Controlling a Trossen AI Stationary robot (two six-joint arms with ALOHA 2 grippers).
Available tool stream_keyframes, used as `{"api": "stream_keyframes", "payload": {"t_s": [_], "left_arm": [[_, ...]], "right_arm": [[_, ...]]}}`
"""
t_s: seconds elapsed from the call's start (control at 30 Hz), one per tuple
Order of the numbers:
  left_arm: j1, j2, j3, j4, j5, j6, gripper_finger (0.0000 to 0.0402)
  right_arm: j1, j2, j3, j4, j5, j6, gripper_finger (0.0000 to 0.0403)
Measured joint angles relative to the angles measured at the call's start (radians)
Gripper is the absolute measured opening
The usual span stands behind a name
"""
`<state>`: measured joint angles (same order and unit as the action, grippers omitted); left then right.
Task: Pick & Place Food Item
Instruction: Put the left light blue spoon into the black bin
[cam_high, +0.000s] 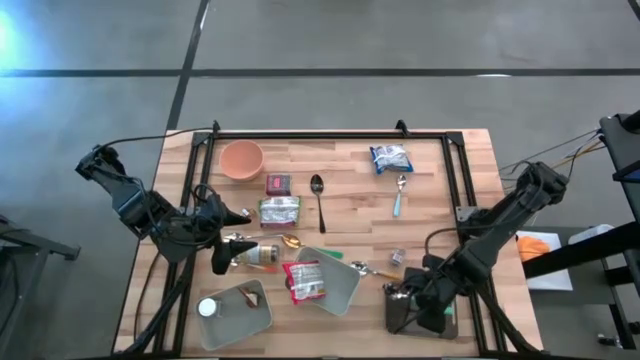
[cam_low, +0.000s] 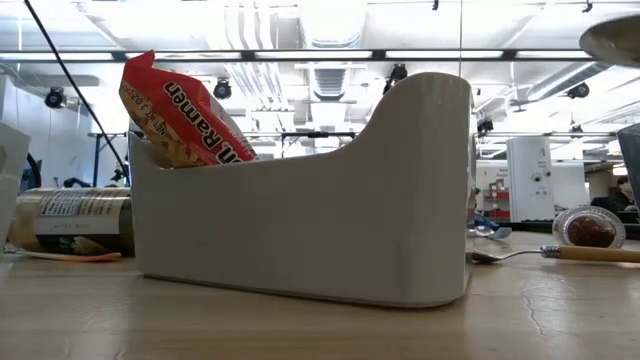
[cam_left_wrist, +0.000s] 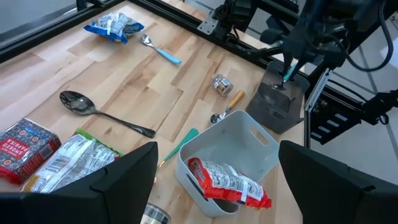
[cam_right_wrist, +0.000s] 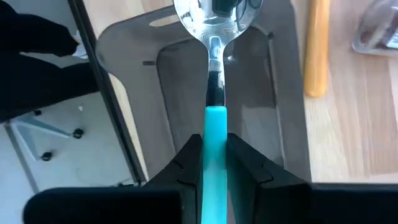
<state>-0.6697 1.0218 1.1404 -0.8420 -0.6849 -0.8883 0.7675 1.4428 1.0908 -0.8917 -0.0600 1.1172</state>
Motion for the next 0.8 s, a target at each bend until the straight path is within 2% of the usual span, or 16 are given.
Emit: {"api": "stream_keyframes", "payload": {"t_s": [0.4,0.8], "left_arm": [[0.000,0.000,0.000,-0.001,0.043,-0.002,0.0340],[0.000,0.000,0.000,-0.002,0.043,-0.002,0.0340]], "right_arm": [[0.040,0.047,0.000,0.001,-0.027,-0.164,0.0035],[0.040,0.138,-0.007,-0.002,-0.021,-0.197,0.0035]]}}
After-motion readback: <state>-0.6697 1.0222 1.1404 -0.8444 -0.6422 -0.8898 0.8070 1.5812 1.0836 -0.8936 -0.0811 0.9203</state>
